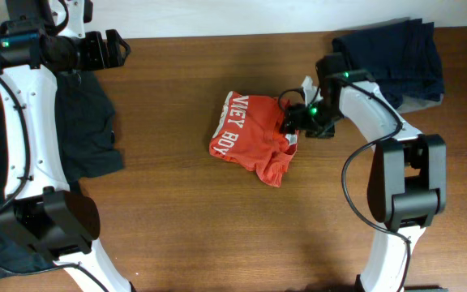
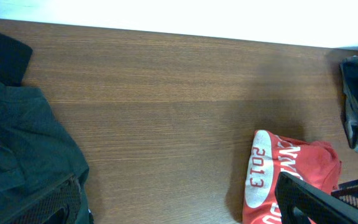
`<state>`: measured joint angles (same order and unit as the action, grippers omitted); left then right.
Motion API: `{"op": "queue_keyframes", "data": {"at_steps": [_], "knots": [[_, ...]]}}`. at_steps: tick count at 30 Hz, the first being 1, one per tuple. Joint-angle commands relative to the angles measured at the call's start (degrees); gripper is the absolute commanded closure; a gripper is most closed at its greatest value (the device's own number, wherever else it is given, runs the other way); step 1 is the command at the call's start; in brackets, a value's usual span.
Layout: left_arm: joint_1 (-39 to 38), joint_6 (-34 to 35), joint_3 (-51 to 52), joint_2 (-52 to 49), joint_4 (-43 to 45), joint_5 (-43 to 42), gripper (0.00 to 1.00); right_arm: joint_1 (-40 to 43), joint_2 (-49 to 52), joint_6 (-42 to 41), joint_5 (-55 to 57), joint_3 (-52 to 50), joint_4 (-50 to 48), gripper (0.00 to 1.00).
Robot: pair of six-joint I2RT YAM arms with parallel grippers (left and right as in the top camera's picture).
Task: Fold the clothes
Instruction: 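Grasp the red shirt bundle's right side with the right gripper, then lift and carry the red bundle right onto the navy clothing stack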
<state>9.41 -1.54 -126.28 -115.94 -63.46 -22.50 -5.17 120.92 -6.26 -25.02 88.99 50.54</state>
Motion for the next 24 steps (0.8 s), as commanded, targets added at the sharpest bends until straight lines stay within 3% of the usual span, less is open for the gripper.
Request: {"op": "queue_keyframes", "data": {"at_steps": [1,7,10,12,15,17,24], "knots": [[-0.02,-1.16,-0.46,1.53,-0.02,0.02,0.01,0.35,0.07,0.79,-9.88,-5.07,-4.57,0.11],[-0.02,-1.16,-0.46,1.53,-0.02,0.00,0.01,0.22,0.79,-3.32,-14.25,-9.57,-12.17,0.11],[-0.02,-1.16,-0.46,1.53,-0.02,0.02,0.01,-0.55,1.36,-5.01,-16.85,-9.66,-13.57,0.21],[-0.02,-1.16,-0.46,1.53,-0.02,0.02,0.01,-1.40,1.40,-6.05,-16.76,-9.70,-14.43,0.34],[-0.02,-1.14,-0.46,1.53,-0.04,0.00,0.01,-2.21,1.40,-7.04,-16.76,-9.68,-15.96,0.76],[-0.02,-1.14,-0.46,1.53,-0.07,0.00,0.01,-2.19,1.38,-8.24,-16.61,-9.68,-16.96,0.96],[-0.02,-1.14,-0.46,1.53,-0.04,0.00,0.01,1.68,-1.18,-9.22,-20.65,-7.56,-17.40,0.96]]}}
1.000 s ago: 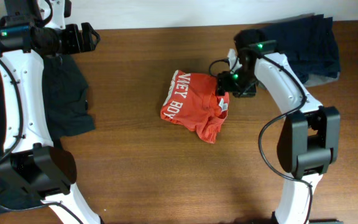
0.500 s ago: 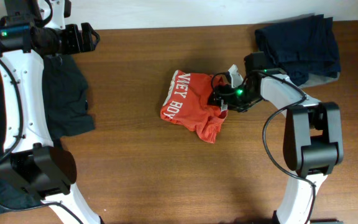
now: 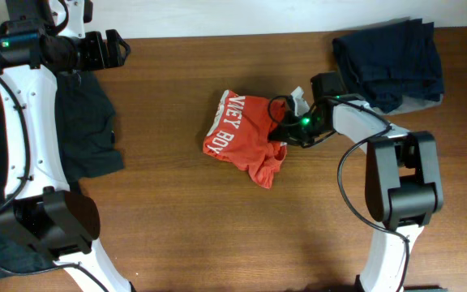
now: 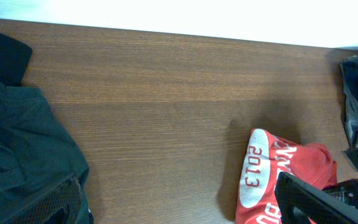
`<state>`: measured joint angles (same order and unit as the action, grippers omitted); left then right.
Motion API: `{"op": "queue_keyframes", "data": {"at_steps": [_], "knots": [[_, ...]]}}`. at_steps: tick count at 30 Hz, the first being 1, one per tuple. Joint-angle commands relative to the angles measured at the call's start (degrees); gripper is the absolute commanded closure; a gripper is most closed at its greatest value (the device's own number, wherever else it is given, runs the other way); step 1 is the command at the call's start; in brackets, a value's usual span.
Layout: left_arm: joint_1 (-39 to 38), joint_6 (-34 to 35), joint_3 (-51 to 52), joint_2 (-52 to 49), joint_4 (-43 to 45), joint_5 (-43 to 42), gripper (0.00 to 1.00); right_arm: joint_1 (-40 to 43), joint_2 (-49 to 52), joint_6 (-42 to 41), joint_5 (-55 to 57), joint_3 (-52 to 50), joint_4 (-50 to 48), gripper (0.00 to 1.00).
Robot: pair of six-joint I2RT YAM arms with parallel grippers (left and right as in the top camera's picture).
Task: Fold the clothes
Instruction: 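Lift and carry the red bundle right onto the navy clothing stack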
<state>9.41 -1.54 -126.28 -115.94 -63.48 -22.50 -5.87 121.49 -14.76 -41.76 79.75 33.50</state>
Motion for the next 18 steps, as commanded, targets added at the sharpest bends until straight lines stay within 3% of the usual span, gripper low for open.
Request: {"op": "queue_keyframes", "data": {"at_steps": [1,11,18], "knots": [[-0.02,-1.14,-0.46,1.53,-0.02,0.00,0.01,2.93,-2.51,-0.72,-4.68,2.10,-0.35,0.96],[-0.02,-1.14,-0.46,1.53,0.00,0.00,0.01,6.75,-14.71,-3.37,-7.28,9.57,-1.09,0.96],[-0.02,-1.14,-0.46,1.53,-0.02,0.00,0.01,8.00,-16.20,-6.43,-6.71,15.61,-6.54,0.96]]}}
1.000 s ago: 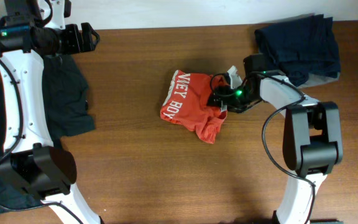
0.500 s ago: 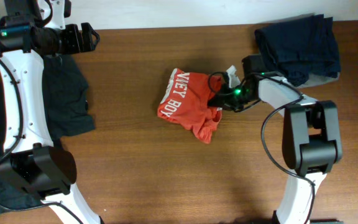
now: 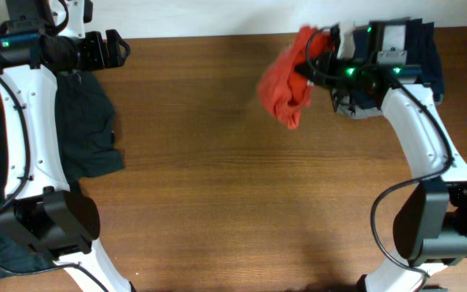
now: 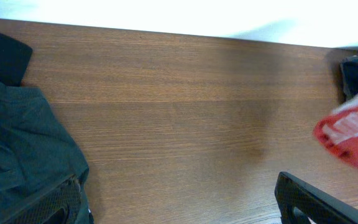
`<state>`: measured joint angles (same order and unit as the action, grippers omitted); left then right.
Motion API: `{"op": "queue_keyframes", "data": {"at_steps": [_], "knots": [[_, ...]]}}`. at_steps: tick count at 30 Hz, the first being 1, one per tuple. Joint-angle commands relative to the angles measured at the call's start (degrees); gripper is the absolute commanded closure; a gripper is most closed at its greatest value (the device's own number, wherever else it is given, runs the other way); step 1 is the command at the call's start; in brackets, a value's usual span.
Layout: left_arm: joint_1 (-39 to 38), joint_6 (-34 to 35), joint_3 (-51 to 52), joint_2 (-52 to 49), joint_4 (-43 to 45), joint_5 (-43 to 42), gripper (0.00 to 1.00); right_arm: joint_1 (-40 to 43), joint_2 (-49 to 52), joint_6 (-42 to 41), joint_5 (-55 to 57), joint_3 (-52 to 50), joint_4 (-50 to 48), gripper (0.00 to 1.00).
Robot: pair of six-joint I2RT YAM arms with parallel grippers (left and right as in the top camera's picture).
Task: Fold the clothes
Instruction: 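Lift and carry the red bundle right onto the navy clothing stack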
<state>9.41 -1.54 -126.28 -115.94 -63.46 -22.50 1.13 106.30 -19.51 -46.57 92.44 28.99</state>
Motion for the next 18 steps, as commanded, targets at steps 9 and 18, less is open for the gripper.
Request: {"op": "queue_keyframes", "data": {"at_steps": [9,18], "knots": [[-0.02,-1.14,-0.46,1.53,0.09,0.02,0.01,10.67,-0.94,-11.39,4.81,5.81,-20.57,0.96],[-0.02,-1.14,-0.46,1.53,0.81,0.02,0.01,14.34,0.81,-15.30,21.88,5.81,-24.15,0.96]]}}
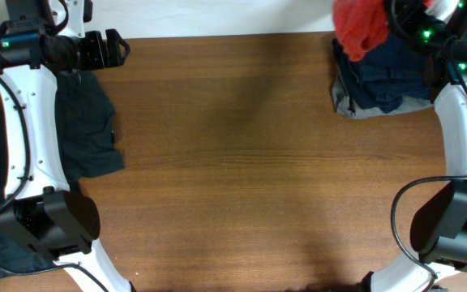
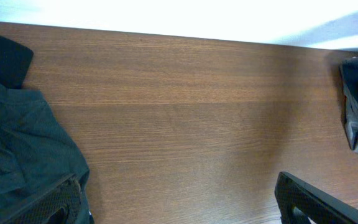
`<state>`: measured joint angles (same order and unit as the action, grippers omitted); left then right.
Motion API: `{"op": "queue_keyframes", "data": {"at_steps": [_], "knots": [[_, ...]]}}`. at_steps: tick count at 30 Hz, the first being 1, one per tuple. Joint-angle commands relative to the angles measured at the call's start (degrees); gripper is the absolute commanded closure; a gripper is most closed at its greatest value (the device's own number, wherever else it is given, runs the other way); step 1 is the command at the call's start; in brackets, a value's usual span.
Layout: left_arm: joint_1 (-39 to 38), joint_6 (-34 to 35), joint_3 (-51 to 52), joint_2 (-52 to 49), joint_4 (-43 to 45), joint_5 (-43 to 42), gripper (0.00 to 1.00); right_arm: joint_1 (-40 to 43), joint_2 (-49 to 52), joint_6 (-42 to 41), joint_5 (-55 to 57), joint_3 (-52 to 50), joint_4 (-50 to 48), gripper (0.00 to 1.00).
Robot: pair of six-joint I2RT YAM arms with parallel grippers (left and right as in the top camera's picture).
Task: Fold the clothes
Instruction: 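Lift and carry the red bundle right onto the navy clothing stack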
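Note:
A crumpled red garment (image 1: 360, 24) hangs in the air at the table's far right corner, over the front-left part of a navy and grey pile of clothes (image 1: 389, 77). My right gripper (image 1: 392, 18) is shut on it, its jaws mostly hidden by the cloth. That pile's edge shows in the left wrist view, but the red garment does not. My left gripper (image 1: 120, 49) is at the far left, open and empty, its fingers (image 2: 306, 199) wide apart over bare wood.
A dark green garment (image 1: 83, 122) lies spread at the left, under and beside my left arm; its cloth (image 2: 11, 143) reaches the left finger. More dark cloth lies along the left edge. The table's far edge (image 2: 179, 28) meets a white wall.
My right gripper has carried the red garment farther right and toward the far edge, from left of the navy pile to above it. The left arm has not moved.
The red garment lay bunched at the table's middle with my right gripper at its right side. Then the gripper was pressed into it lower down. Then the garment was off the table near the far edge, and now it hangs over the navy pile.

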<state>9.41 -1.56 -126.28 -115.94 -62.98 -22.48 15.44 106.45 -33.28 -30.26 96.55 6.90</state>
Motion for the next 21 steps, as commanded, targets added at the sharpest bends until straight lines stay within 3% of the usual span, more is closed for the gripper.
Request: {"op": "queue_keyframes", "data": {"at_steps": [1,15,21], "knots": [[-0.02,-1.11,-0.46,1.53,0.33,0.00,0.01,0.33,1.40,-1.53,5.38,1.70,-3.06,0.96],[-0.02,-1.14,-0.46,1.53,0.52,0.00,0.01,7.08,17.88,-4.72,-5.53,1.70,-23.45,0.96],[-0.02,-1.11,-0.46,1.53,0.59,-0.02,0.01,8.20,23.45,-5.84,-9.05,1.70,-22.29,0.96]]}}
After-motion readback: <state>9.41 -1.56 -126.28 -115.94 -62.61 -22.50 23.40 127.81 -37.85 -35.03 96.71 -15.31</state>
